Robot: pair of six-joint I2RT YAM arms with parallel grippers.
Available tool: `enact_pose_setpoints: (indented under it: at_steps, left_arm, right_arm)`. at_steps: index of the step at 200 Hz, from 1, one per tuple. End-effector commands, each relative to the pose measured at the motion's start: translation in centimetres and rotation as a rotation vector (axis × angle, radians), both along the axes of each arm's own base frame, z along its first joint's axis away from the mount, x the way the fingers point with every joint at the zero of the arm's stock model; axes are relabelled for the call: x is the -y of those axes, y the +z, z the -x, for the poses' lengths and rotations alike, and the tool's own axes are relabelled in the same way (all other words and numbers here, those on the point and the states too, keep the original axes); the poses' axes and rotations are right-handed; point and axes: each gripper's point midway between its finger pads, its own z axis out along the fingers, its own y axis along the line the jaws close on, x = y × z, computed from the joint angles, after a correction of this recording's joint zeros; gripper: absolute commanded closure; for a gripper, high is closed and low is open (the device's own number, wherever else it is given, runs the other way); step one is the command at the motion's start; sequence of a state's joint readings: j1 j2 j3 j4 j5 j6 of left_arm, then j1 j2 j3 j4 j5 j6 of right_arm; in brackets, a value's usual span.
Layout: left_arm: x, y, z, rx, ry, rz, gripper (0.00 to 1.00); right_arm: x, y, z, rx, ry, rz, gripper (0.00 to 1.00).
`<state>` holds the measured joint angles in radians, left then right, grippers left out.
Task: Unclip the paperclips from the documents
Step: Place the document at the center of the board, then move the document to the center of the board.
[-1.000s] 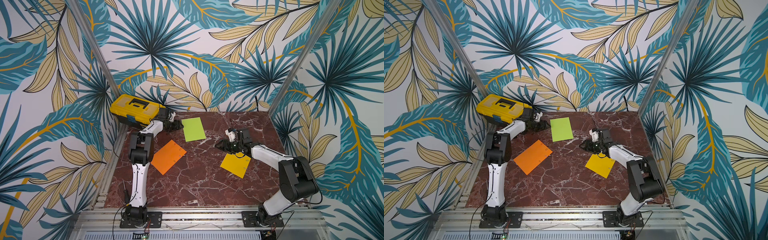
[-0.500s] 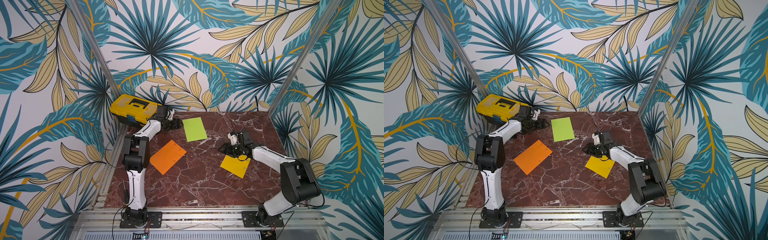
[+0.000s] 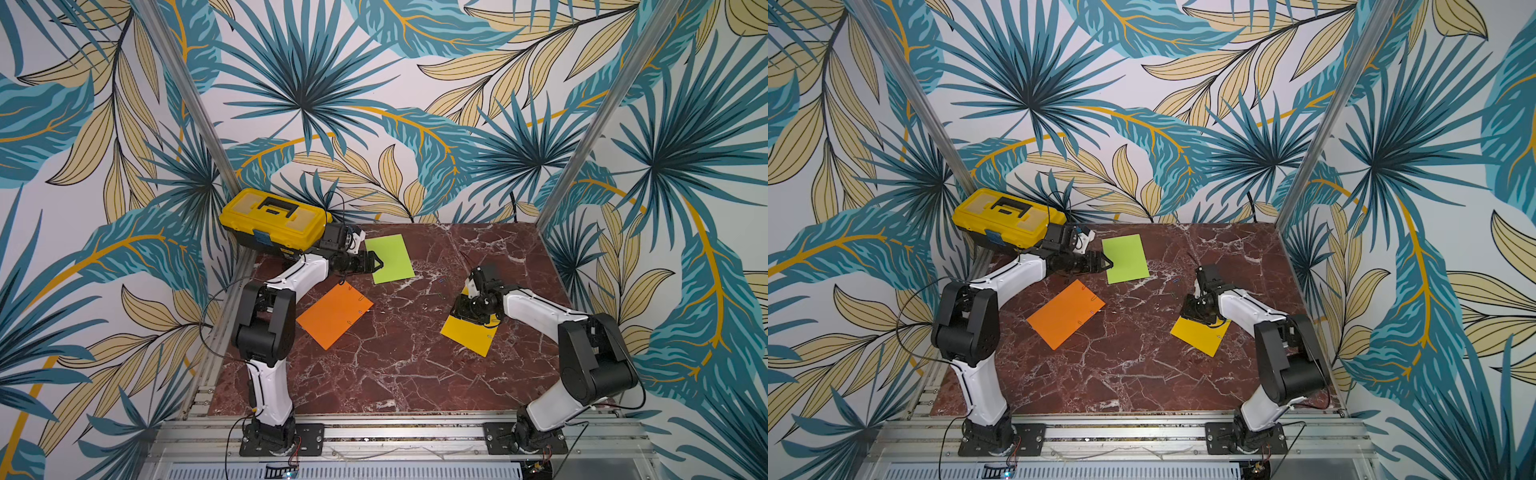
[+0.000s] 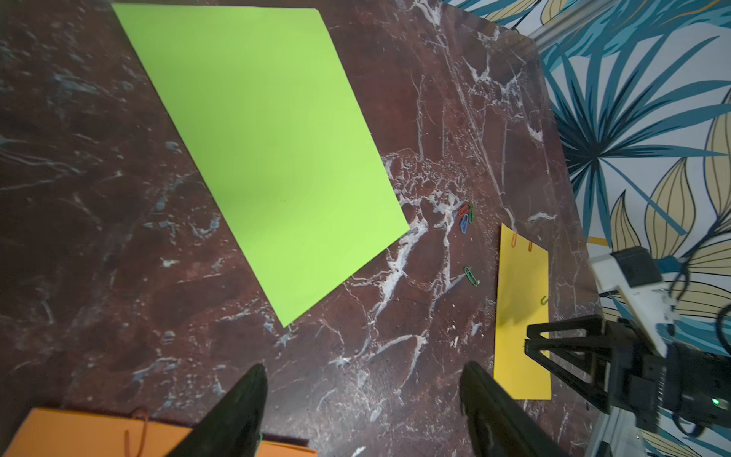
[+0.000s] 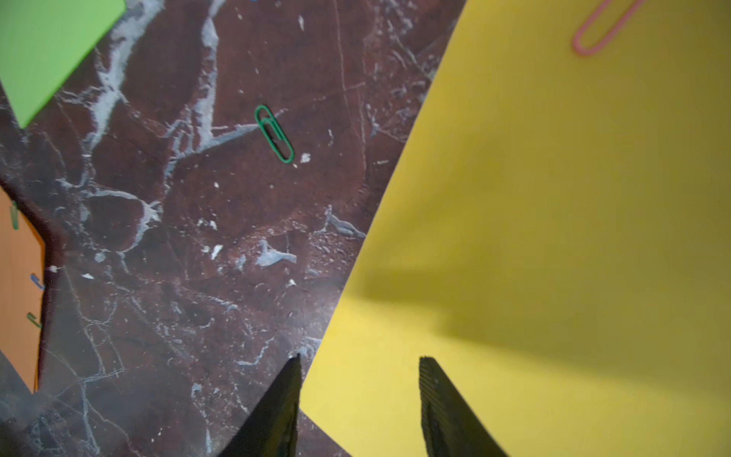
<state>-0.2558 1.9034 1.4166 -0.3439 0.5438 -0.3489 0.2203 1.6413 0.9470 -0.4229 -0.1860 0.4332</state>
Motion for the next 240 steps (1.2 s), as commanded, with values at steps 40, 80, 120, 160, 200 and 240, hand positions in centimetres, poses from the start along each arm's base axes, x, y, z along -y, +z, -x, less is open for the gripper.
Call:
enact_pose_setpoints:
  at_steps: [40,80,120,160,200,240]
  left_arm:
    - [0.6,2.6,3.0,0.055,-0.035,0.049,0.22]
    - [0.5,3.2,4.2,0.058,-0.039,0.057,0.22]
    - [0.3,3.3,4.9,0.063,-0.039,0.053,0.22]
    - [0.2,3.7,5.2,0.072,-0.045,0.057,0.22]
    - [0.3,3.2,5.6,0.057,-0.054,0.058,0.22]
    - [0.4,2.4,6.6,0.037,-0.072,0.06,0.22]
  right_arm:
    - [-0.3,-2.4,2.5,-0.135,0.015,0.035,0.5]
    - [-2.0,-3.8,5.5,-0.223,0.046,0.048,0.5]
    - [-2.8,-4.0,8.2,-0.265,0.06,0.082,0.5]
    - [-4.2,-3.6,10.4,-0.275,0.097,0.083,0.51]
    - [-5.5,-3.0,12.2,-0.288,0.153,0.092,0.51]
    - [-2.5,2.1,9.9,-0.106,0.111,0.227,0.47]
